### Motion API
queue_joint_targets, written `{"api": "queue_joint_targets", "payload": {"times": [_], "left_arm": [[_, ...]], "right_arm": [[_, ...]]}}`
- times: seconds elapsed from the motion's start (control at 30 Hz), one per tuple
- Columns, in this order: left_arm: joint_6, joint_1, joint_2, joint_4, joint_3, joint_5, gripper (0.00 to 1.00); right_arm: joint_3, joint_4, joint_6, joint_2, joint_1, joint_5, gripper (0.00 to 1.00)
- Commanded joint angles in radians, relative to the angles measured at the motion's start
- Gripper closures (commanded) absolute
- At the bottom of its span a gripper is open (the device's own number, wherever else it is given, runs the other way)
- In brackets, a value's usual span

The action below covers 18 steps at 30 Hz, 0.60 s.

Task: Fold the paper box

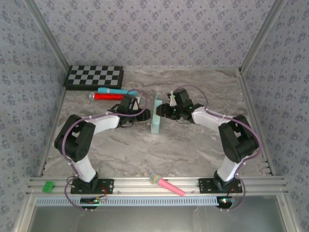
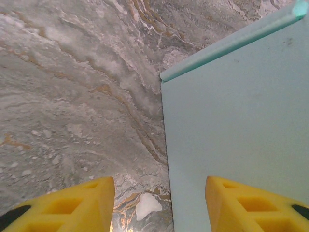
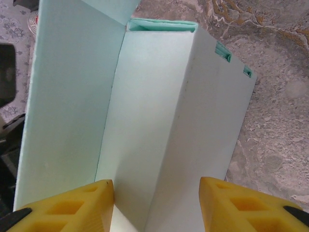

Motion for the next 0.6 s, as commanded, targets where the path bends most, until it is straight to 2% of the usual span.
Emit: {"api": "queue_joint_targets", "payload": {"times": [0.0,0.17,0.23,0.37,0.57], "left_arm": [[0.051,0.008,-0.076,-0.061,0.052,-0.056,0.47],[0.091,0.008,-0.115,-0.134,0.097,-0.074,0.46],[0.095,0.009,-0.129,-0.148,0.11,-0.069,0.42],[0.097,0.009,-0.145,-0.152,0.125,-0.027,0.33],[0.09,0.005,-0.139,-0.159,0.162,0.055,0.28]], "right_arm": [[0.017,-0.033,0.014,-0.02,0.0,0.037,0.49],[0.036,-0.035,0.012,-0.057,-0.005,0.059,0.49],[0.032,-0.029,0.008,-0.079,-0.01,0.061,0.49],[0.012,-0.028,-0.007,-0.115,-0.024,0.063,0.49],[-0.033,-0.079,-0.01,-0.141,-0.046,0.089,0.51]]}}
